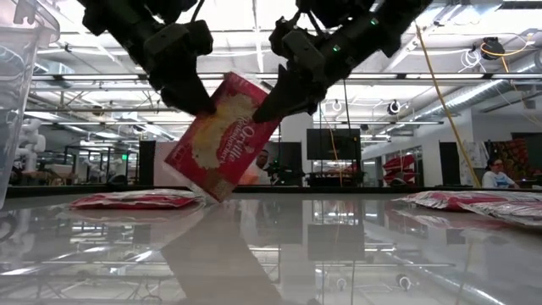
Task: Sort popcorn bags into baskets
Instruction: Put the popcorn bag into the transparent bin
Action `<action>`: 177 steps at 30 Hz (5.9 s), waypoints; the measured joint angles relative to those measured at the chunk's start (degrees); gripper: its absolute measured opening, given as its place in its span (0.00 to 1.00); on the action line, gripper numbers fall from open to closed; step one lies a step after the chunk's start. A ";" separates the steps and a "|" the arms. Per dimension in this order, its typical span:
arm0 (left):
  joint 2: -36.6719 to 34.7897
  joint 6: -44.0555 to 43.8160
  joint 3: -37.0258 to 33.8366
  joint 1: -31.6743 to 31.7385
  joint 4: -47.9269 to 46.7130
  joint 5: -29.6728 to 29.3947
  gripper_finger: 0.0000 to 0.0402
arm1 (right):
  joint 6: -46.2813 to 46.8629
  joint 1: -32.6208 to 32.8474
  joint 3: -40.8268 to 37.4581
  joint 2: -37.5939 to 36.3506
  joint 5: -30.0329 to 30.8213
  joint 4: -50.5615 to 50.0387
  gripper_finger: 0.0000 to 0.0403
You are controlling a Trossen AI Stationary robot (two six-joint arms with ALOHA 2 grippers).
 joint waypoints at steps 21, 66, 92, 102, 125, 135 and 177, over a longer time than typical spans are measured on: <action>2.84 -1.41 -6.20 -3.21 10.63 1.37 0.40 | 1.44 1.97 -17.60 -1.59 0.07 23.36 0.03; -17.18 -9.82 5.81 -14.33 -19.35 4.42 0.04 | 7.63 6.85 -20.43 -9.10 3.39 20.49 0.45; -19.14 -54.75 19.48 -53.25 -48.47 -1.09 0.06 | 17.19 27.58 -23.25 -9.26 23.08 25.82 0.44; -11.41 -62.29 19.34 -60.45 -48.47 -5.52 0.07 | 17.60 27.58 -23.25 -9.26 23.08 28.14 0.44; -1.79 -70.51 19.32 -65.13 -47.74 -6.78 0.12 | 15.01 27.18 -23.27 -9.26 22.89 34.47 0.44; -0.13 -67.69 19.32 -65.13 -47.96 -7.15 0.32 | 15.14 27.19 -23.27 -9.26 22.49 34.47 0.44; -17.81 -30.60 18.46 -52.43 -67.32 -55.12 0.26 | 1.18 1.83 -23.27 -9.22 6.45 29.43 0.44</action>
